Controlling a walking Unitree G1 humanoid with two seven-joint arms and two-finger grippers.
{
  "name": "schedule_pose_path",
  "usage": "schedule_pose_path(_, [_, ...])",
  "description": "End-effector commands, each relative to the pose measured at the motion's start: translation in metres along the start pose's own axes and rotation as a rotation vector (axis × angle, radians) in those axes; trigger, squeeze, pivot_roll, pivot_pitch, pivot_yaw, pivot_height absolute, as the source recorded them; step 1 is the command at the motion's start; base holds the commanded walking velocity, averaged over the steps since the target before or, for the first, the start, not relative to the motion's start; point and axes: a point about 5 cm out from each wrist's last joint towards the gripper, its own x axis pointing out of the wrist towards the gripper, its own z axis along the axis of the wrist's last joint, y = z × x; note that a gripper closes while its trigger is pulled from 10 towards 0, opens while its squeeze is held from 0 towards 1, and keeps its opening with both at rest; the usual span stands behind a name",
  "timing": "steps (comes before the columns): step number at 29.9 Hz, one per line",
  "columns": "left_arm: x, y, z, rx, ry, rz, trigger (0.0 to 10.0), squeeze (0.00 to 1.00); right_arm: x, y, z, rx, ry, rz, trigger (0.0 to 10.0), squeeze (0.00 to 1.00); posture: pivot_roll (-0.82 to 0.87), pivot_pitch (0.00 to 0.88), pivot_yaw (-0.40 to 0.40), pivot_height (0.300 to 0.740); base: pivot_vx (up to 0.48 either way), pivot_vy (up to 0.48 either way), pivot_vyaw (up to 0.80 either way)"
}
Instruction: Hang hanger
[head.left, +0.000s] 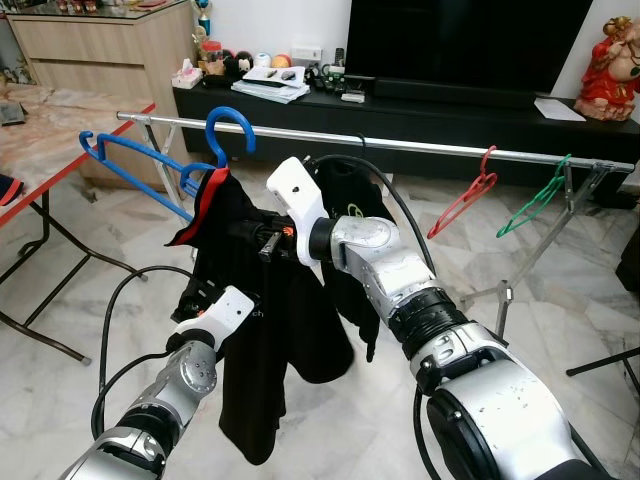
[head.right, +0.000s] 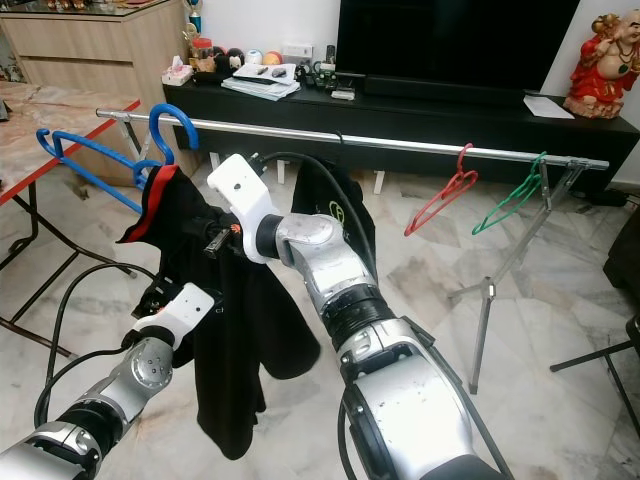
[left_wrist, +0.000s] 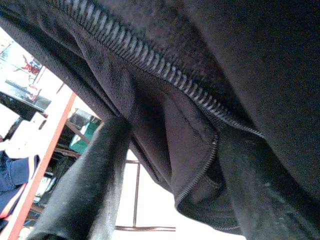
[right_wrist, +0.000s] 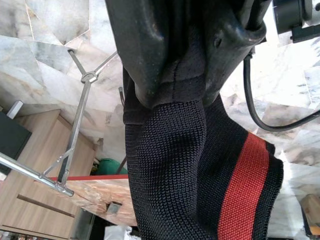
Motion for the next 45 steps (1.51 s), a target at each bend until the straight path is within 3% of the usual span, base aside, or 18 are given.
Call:
schedule_pose_path(1, [-0.0003, -0.0021, -0.0012, 0.01, 0.008, -0.015, 0.0, 0.0, -0.0014, -0.0012, 0.0103, -0.005, -0.047, -0.007, 0.0, 0.0, 0.02, 0.0, -0.057, 0.74, 0.0, 0.0, 0.0])
schedule_pose_path(45, [-0.0004, -0.0024, -0.0017, 0.014, 0.01, -0.018, 0.0, 0.0, -0.0018, -0.001, 0.011, -0.006, -0.049, -0.004, 0.0, 0.0, 0.02, 0.0, -0.055, 0.74, 0.0, 0.0, 0.0])
